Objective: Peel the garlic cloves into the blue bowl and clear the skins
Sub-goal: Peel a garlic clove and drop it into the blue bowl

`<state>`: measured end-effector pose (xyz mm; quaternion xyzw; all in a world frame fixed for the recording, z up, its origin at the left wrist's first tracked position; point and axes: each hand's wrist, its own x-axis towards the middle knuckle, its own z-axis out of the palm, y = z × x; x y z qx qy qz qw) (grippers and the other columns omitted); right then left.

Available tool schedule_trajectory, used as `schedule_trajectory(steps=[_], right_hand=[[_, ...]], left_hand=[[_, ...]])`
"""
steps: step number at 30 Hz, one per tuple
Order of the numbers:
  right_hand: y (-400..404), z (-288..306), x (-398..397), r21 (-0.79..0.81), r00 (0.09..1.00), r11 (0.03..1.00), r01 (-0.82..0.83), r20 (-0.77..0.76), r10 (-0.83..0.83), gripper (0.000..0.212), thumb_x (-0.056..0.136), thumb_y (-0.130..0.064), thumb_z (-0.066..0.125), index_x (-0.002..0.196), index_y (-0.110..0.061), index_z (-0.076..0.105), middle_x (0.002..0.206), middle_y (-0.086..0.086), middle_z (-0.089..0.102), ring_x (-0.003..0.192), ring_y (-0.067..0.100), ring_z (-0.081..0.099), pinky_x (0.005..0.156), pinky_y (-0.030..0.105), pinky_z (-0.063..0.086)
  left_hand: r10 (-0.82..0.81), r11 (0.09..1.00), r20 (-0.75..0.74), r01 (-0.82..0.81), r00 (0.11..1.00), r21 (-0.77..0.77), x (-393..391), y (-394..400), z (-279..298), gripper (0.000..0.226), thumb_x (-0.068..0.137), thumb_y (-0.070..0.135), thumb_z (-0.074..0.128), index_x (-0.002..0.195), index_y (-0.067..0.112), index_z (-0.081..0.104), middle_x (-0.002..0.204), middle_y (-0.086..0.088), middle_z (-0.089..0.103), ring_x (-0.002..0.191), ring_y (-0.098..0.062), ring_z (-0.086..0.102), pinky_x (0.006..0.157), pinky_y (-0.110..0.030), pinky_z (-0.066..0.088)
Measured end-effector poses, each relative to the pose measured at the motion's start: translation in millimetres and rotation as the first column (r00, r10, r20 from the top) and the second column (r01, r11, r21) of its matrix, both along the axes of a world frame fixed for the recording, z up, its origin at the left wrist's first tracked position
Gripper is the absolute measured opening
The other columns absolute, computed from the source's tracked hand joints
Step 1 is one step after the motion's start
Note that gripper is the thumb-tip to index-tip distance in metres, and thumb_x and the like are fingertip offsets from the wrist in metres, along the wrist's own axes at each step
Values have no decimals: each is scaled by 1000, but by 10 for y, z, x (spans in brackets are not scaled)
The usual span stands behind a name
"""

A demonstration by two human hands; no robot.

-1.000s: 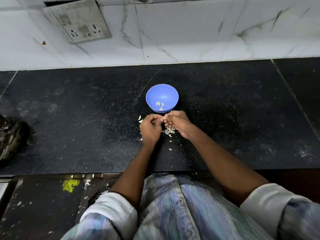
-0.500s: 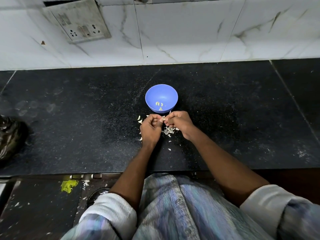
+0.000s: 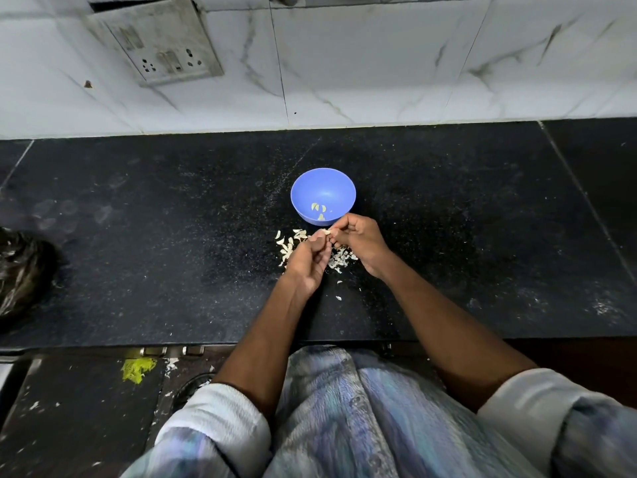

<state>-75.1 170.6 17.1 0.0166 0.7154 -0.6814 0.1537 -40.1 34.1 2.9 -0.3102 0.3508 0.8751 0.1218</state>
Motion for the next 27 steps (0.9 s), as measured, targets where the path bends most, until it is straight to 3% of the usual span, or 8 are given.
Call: schedule_trajectory(steps=[2,4,8,13,16,20,23,27], right_hand=[[-20,28,-13,-72,985,997,31,172,-18,14,95,8,60,88,0,67,79,13,69,69,17,61,69,27,52],[-35,76,-34,-166,931,984,71,364,-6,18,98,7,56,87,-1,66,76,11,65,67,16,58,62,24,49],[-31,84,-59,-158,885,983,97,465,-12,17,98,7,55,90,-2,66,74,9,64,66,15,58,58,21,51],[-10,-50,-17,137,999,990,28,-44,-22,20,93,5,65,82,-12,64,76,2,67,68,8,60,66,22,52],[5,-64,-28,219,989,976,14,-147,18,21,91,3,66,80,-15,64,74,-1,65,67,8,57,65,22,50],[-93,70,-57,61,961,995,82,258,-95,20,89,11,55,82,-5,64,68,7,59,62,15,51,54,24,40],[-43,138,-85,-121,798,989,86,603,4,22,100,5,45,86,-5,60,70,6,53,63,11,46,58,21,36],[-5,87,-54,-145,766,985,95,642,21,22,103,2,46,87,-5,59,73,5,55,64,10,47,58,18,39]], left_hand=[[-38,946,-145,-11,989,-324,20,17,-69,17,101,-4,59,107,5,72,87,-6,74,80,-12,66,71,-21,58],[-140,696,-328,-143,934,-703,27,-16,-88,11,97,-3,68,98,6,74,85,-4,74,73,-10,65,72,-22,56],[-334,386,-395,-258,856,-885,-1,-98,-84,6,92,2,75,94,8,77,85,1,77,75,-7,70,74,-20,56],[-48,860,-52,15,997,-510,-77,-10,36,11,93,-1,69,91,3,79,77,-7,75,68,-14,67,70,-26,62],[-25,955,68,44,997,-293,-104,-20,92,10,96,0,67,94,4,76,80,-5,75,66,-9,69,68,-19,61],[-280,536,-317,-127,906,-835,-3,-45,-45,14,95,-4,68,91,9,71,79,0,69,69,-8,60,69,-20,52],[-532,173,-312,-260,787,-950,9,-159,-67,18,92,-2,67,92,16,68,86,8,68,79,-10,61,73,-19,48],[-570,65,-282,-300,771,-952,77,-140,-85,16,93,1,65,92,17,67,87,10,68,80,-11,60,73,-22,47]])
